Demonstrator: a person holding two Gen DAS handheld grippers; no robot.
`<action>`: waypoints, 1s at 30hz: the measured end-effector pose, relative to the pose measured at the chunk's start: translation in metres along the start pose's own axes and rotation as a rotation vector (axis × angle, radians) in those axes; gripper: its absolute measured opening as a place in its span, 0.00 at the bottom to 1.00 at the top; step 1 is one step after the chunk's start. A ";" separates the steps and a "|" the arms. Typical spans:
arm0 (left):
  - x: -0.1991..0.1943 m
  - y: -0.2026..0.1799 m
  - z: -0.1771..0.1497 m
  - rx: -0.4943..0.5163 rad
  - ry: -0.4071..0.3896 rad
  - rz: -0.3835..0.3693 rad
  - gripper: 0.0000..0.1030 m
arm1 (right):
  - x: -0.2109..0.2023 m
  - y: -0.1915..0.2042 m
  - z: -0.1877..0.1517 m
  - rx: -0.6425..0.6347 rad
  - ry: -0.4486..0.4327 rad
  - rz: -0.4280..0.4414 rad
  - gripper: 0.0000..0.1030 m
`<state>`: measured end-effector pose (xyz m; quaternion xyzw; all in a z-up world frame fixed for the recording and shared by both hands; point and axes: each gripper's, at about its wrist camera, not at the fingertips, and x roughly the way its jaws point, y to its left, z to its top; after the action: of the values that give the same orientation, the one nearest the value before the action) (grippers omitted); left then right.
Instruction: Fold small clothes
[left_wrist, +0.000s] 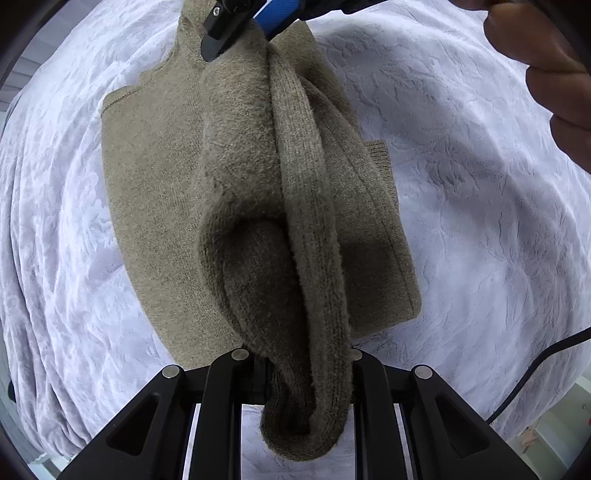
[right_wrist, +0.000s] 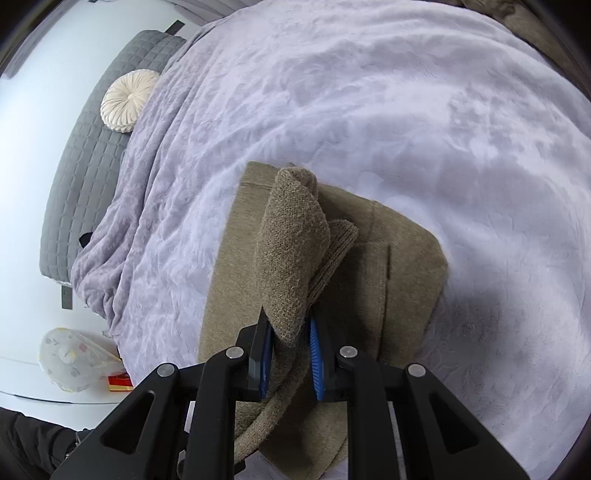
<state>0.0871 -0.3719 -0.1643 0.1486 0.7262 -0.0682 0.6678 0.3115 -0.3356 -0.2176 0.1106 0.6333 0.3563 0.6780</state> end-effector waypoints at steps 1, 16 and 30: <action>0.001 0.000 0.002 -0.001 0.003 -0.004 0.18 | 0.001 -0.003 0.000 0.004 -0.001 0.001 0.18; 0.016 0.022 0.017 -0.006 0.041 -0.094 0.48 | 0.016 -0.040 -0.013 0.094 -0.011 -0.043 0.24; -0.017 0.128 -0.022 -0.152 -0.053 -0.261 0.90 | -0.021 0.033 -0.027 -0.085 -0.086 -0.064 0.35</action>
<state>0.1069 -0.2468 -0.1324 0.0001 0.7247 -0.1029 0.6814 0.2757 -0.3329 -0.1860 0.0766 0.5909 0.3560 0.7198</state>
